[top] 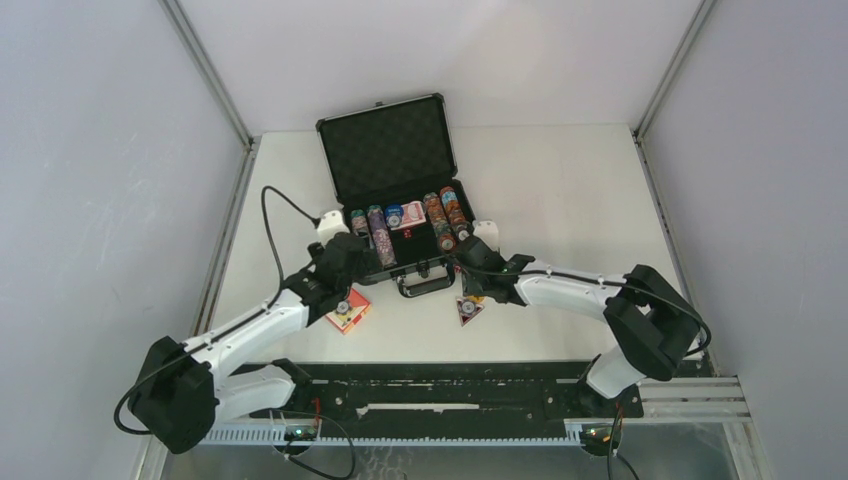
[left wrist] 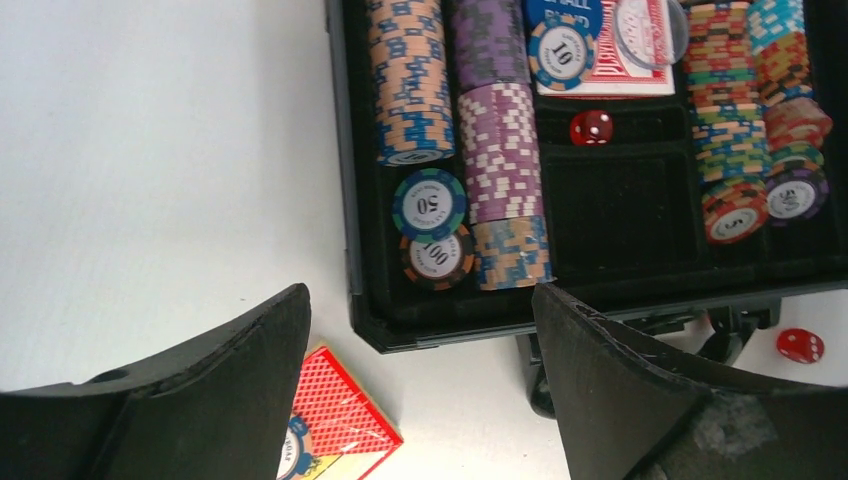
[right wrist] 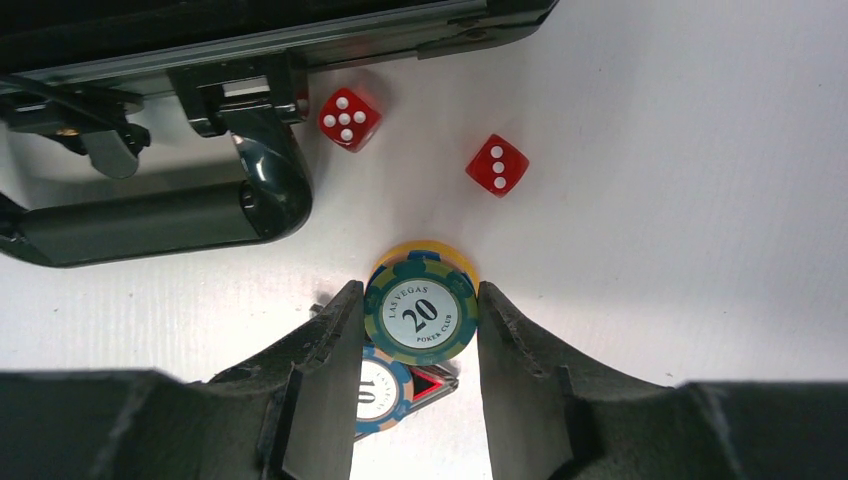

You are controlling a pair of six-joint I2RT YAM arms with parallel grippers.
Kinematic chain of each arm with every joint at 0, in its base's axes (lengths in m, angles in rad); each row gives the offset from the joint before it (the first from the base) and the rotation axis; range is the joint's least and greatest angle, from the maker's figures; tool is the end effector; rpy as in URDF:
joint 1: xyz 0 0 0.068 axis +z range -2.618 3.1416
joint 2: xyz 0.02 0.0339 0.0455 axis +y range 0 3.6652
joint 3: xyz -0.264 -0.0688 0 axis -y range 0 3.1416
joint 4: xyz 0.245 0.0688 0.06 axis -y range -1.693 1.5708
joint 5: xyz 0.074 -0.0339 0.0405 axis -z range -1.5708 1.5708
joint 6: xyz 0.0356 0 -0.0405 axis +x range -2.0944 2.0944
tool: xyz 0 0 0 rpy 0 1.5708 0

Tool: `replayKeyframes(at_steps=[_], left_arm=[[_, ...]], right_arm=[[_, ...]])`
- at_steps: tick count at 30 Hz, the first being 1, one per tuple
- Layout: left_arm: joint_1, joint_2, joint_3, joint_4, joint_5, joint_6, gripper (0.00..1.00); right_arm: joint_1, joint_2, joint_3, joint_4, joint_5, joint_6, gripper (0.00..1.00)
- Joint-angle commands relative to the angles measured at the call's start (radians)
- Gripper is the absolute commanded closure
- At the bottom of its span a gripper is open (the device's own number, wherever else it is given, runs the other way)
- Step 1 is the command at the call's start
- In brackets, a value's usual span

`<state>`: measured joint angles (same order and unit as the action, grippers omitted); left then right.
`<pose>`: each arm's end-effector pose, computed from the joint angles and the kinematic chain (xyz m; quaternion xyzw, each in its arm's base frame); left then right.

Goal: Pack up texas hold em set

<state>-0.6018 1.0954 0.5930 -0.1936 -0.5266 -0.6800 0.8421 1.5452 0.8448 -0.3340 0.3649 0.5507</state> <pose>0.1941 -0.1116 0.2157 -0.1444 0.8697 -0.0556 0.4688 0.2053 0.2109 0.1732 -0.0901 0.9452 0.0329 0.3121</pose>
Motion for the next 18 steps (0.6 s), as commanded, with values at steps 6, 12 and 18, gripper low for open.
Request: replayKeyframes(at_steps=[6, 12, 18], left_arm=[[0.003, 0.022, 0.085, 0.058, 0.112, 0.054, 0.13], [0.003, 0.032, 0.1, 0.069, 0.177, 0.05, 0.11], [0.003, 0.072, 0.125, 0.087, 0.317, 0.022, 0.13]], right_arm=[[0.04, -0.101, 0.017, 0.024, 0.024, -0.042, 0.53], [0.063, -0.136, 0.002, 0.027, 0.052, -0.075, 0.54], [0.079, -0.17, -0.017, 0.03, 0.039, -0.104, 0.53]])
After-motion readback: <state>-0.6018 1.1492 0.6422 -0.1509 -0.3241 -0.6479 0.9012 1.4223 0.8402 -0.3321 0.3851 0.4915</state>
